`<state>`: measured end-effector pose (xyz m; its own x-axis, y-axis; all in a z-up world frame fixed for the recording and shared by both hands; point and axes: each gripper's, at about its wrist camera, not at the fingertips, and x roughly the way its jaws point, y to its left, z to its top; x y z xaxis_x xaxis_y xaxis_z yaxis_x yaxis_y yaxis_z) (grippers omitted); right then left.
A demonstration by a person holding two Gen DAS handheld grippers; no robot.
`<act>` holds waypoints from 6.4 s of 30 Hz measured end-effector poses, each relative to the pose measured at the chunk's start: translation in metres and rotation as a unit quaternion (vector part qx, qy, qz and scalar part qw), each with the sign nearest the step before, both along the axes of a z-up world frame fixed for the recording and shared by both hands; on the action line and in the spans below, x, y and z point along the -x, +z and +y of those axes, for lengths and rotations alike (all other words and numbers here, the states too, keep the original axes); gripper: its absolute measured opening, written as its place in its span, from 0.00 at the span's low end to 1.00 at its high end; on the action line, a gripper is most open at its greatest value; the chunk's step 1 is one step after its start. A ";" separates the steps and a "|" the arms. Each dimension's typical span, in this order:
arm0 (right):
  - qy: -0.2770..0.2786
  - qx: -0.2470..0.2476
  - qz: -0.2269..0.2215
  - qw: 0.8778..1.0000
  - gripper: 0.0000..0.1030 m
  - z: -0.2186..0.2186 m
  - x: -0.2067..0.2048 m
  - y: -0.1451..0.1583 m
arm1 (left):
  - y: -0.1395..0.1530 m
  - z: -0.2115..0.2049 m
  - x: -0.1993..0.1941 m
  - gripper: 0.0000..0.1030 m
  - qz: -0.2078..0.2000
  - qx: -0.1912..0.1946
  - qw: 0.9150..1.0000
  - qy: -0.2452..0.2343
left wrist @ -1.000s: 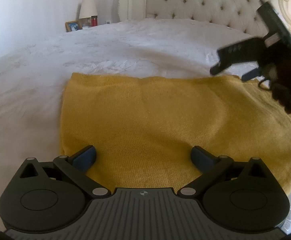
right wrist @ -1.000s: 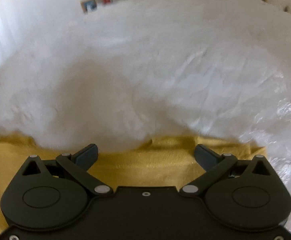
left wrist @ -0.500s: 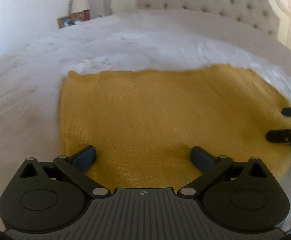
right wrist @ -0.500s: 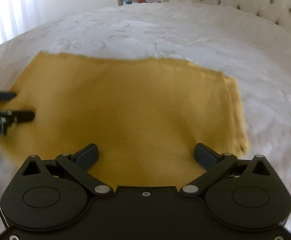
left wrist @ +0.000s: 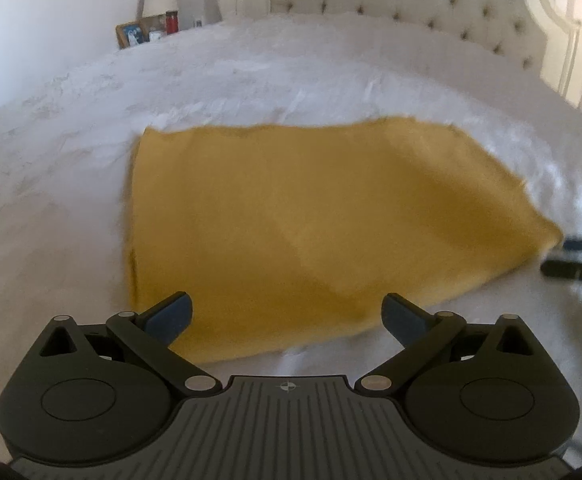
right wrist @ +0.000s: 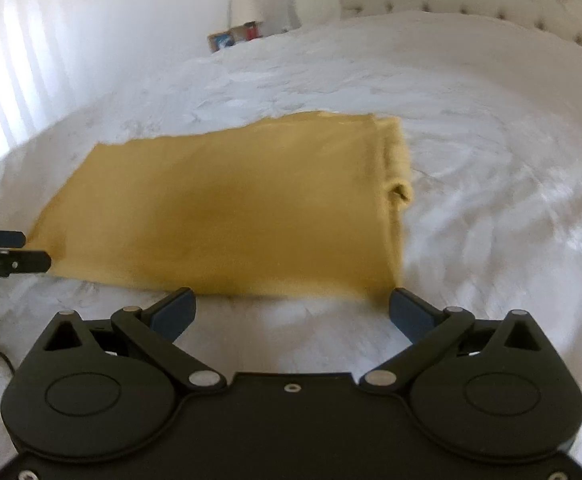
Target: Fold small clothes
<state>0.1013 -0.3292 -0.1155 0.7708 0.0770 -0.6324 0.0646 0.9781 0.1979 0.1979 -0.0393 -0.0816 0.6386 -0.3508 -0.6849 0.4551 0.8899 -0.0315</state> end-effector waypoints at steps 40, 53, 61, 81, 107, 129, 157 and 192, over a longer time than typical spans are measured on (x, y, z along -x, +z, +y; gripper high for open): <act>0.017 0.018 0.051 0.998 1.00 -0.002 0.028 -0.018 | -0.031 -0.089 -0.001 0.99 0.019 -0.066 0.996 0.049; 0.016 0.018 0.052 0.998 1.00 -0.004 0.027 -0.018 | 0.002 -0.090 0.000 0.77 -0.007 -0.059 0.997 0.058; 0.013 0.021 0.053 0.998 1.00 -0.002 0.026 -0.018 | 0.017 -0.103 -0.085 0.74 0.017 -0.053 0.990 0.128; 0.014 0.023 0.055 0.998 1.00 -0.002 0.025 -0.018 | -0.012 -0.144 -0.128 0.72 0.036 -0.144 0.979 0.138; -0.010 -0.109 0.013 0.994 1.00 -0.036 0.034 -0.016 | 0.011 -0.053 -0.011 0.72 0.041 -0.044 0.991 0.120; 0.005 -0.267 0.049 0.963 0.64 -0.103 -0.124 -0.027 | 0.006 0.030 -0.034 0.72 0.024 -0.025 0.993 0.116; 0.141 -0.044 0.088 0.985 0.23 0.152 -0.203 0.067 | 0.016 0.124 -0.054 0.72 0.025 0.057 0.984 0.168; 0.170 -0.024 0.031 0.985 0.50 0.187 -0.152 0.046 | 0.020 0.138 -0.052 0.72 0.019 0.093 0.985 0.147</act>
